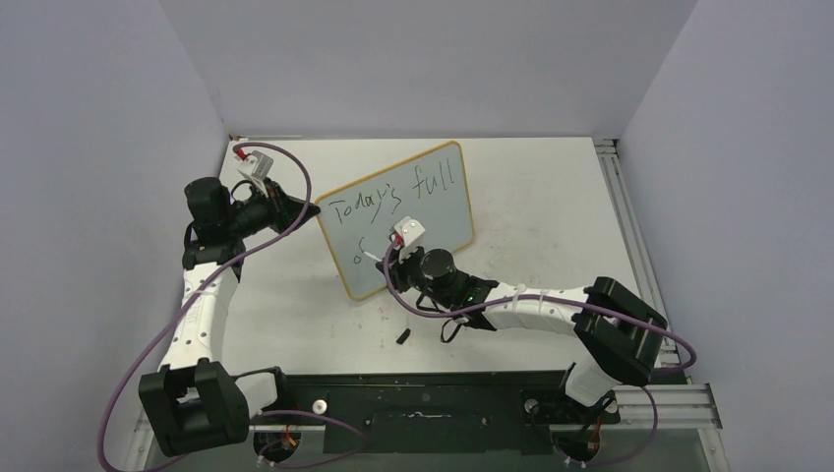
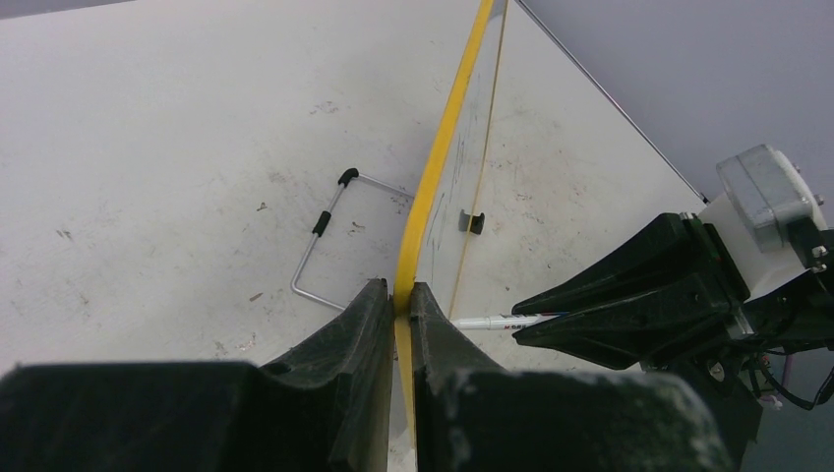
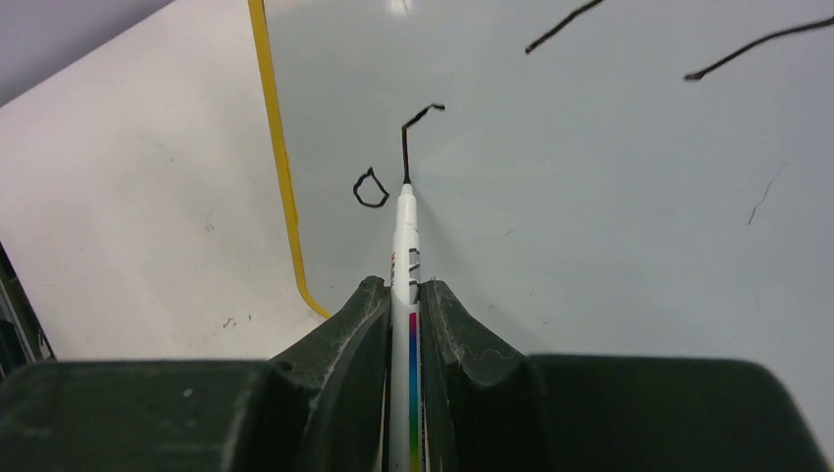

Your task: Write a sentence on the whiteboard

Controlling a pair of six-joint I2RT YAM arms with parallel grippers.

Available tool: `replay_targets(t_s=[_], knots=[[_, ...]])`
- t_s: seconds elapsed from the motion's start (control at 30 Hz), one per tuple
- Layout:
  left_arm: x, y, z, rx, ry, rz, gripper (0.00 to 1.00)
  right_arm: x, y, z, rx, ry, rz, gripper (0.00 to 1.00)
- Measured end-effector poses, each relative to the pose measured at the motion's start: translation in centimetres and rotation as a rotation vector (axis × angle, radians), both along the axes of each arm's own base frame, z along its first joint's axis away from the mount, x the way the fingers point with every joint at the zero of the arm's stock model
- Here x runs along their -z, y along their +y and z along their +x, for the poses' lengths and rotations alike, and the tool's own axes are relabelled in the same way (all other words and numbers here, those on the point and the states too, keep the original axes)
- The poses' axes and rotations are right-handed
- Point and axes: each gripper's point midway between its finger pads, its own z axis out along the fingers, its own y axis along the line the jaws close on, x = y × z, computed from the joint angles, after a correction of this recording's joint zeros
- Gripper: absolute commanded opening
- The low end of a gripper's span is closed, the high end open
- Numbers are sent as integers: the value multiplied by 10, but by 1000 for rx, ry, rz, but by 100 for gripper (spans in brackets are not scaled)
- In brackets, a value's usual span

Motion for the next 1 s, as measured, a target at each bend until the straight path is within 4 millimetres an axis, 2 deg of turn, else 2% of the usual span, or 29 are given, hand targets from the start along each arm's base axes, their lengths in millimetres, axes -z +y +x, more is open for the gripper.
replay_targets(t_s=[0.17,0.4,0.8,1.0], knots=[[0,0,0,0,0,0,0,24,-10,-7,8,41,-43,5],[0,0,0,0,0,0,0,43,-18,-14,12,76,-78,5],[0,-1,-1,4,0,-1,0,41,-5,-33,-38,84,-67,5],[0,-1,-1,4,0,-1,0,31,1,-37,-43,66,-37,5]])
